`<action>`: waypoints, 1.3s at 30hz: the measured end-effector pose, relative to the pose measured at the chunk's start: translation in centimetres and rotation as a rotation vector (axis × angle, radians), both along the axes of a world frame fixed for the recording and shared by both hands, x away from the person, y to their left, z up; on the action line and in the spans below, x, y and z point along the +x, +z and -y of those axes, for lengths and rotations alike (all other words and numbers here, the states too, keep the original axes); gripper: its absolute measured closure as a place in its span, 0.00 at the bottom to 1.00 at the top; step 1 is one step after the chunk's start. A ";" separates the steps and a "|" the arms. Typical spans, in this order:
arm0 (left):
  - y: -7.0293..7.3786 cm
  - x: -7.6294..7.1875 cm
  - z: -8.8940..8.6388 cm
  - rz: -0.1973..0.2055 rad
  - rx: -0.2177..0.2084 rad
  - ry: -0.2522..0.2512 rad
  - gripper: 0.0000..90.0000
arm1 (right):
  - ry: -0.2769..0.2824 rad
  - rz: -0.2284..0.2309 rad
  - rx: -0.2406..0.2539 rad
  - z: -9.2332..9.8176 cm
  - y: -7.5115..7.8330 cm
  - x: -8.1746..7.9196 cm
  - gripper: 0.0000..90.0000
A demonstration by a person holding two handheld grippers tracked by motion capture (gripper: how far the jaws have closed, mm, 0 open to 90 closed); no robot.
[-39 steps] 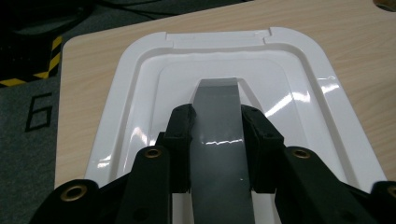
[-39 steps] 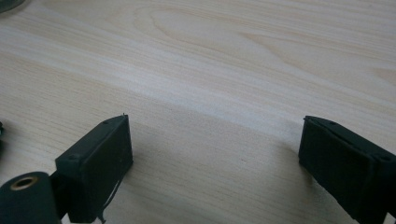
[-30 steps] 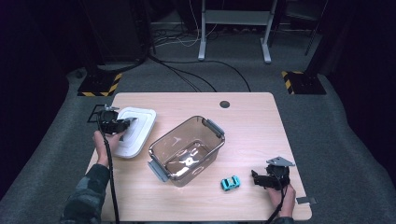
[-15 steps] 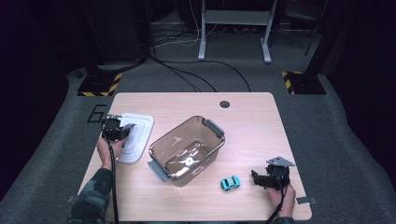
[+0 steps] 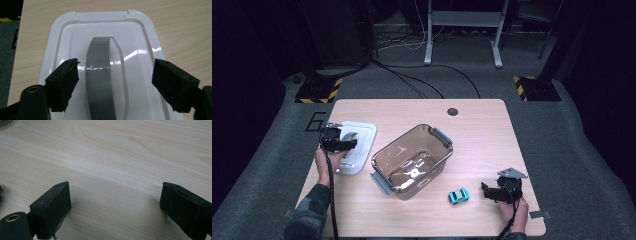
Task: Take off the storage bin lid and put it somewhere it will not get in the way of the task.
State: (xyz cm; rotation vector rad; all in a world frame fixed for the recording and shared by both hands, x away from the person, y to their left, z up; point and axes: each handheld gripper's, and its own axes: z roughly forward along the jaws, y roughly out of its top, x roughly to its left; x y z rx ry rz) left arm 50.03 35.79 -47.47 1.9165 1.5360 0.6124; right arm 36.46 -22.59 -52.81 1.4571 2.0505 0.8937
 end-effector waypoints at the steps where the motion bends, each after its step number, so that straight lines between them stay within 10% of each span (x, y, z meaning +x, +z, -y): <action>1: 0.1 -0.2 0.0 -0.007 -0.002 -0.005 0.20 | 0.000 0.000 0.000 0.0 0.0 0.0 0.10; 20: 0.9 -7.8 0.4 0.080 -0.024 -0.114 0.04 | 0.000 0.000 0.000 0.0 0.0 0.0 0.10; 39: -3.1 -15.4 1.2 0.052 -0.021 -0.201 0.00 | -0.003 -0.001 0.000 -0.1 0.0 0.0 0.10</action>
